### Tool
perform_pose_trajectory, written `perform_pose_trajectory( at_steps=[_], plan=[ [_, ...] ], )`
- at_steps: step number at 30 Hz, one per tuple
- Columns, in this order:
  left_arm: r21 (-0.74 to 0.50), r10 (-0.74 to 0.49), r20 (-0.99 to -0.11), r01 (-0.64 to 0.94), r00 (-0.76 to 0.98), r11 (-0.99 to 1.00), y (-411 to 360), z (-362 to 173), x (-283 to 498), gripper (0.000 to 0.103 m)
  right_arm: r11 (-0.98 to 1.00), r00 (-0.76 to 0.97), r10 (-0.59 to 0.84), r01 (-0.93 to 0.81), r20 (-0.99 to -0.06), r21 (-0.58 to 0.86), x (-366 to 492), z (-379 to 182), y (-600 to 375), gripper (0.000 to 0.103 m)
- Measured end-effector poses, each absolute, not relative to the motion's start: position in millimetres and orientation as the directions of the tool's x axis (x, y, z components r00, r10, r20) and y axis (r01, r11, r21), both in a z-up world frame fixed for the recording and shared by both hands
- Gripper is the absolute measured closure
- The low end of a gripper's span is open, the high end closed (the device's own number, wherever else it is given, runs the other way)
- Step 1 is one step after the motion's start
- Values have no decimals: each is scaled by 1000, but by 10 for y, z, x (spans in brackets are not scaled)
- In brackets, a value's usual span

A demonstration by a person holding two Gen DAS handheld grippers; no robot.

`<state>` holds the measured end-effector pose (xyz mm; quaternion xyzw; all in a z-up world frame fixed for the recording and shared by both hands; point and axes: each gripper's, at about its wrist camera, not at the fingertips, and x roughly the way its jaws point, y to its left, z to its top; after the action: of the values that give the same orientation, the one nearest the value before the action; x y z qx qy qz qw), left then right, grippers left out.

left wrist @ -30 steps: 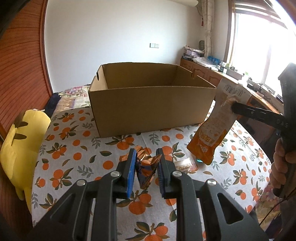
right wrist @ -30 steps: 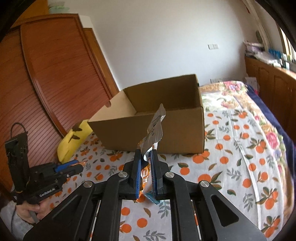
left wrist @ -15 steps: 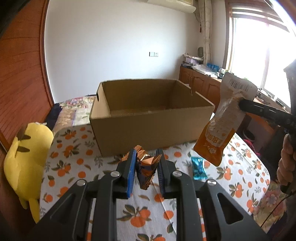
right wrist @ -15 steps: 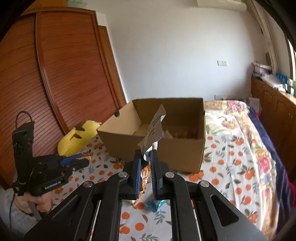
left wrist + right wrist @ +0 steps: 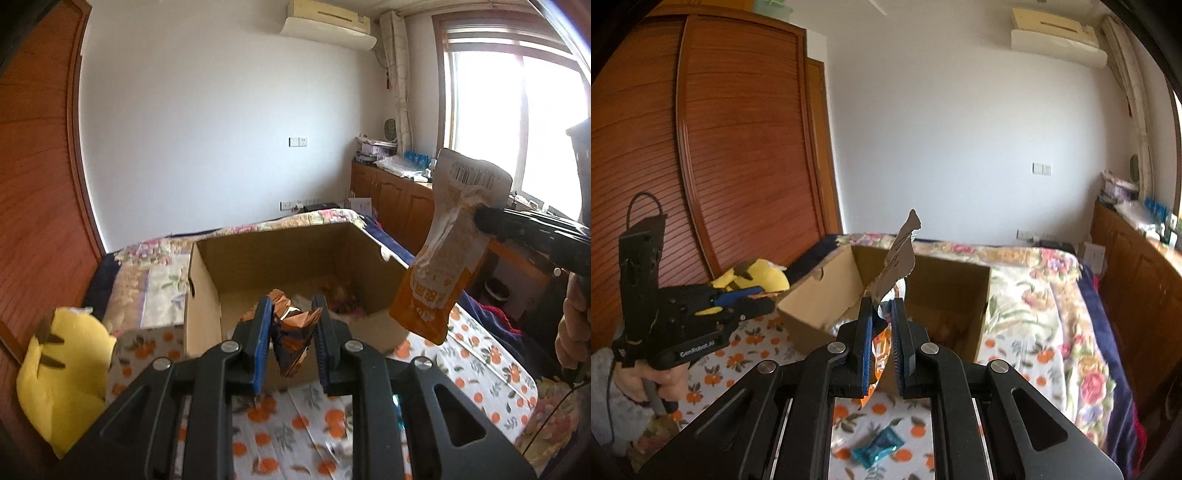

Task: Organize snacks
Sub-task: 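Carry candy wrapper with left tool while right tool carries pouch over box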

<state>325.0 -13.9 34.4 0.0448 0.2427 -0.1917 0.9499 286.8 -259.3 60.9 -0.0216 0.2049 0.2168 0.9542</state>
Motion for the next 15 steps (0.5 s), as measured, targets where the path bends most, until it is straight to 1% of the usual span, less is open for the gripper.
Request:
perform_pose_trajectory(
  at_steps=[3,9,15],
  plan=[
    [-3,-341,-473,385,812,923,-152,348,3431,84,903,829,405,-429,-387,25,2958,661,-2576,96],
    [-2,-326,-494,374,806,927,-173,209,3772,84,906,837,393,-423,-381,5,3198,693,-2577,96],
    [-47,-309,-532,337,789,940,-124,-123,4143,83,910,834,376,-414,-403,-10,3445,571,-2523,97]
  ],
)
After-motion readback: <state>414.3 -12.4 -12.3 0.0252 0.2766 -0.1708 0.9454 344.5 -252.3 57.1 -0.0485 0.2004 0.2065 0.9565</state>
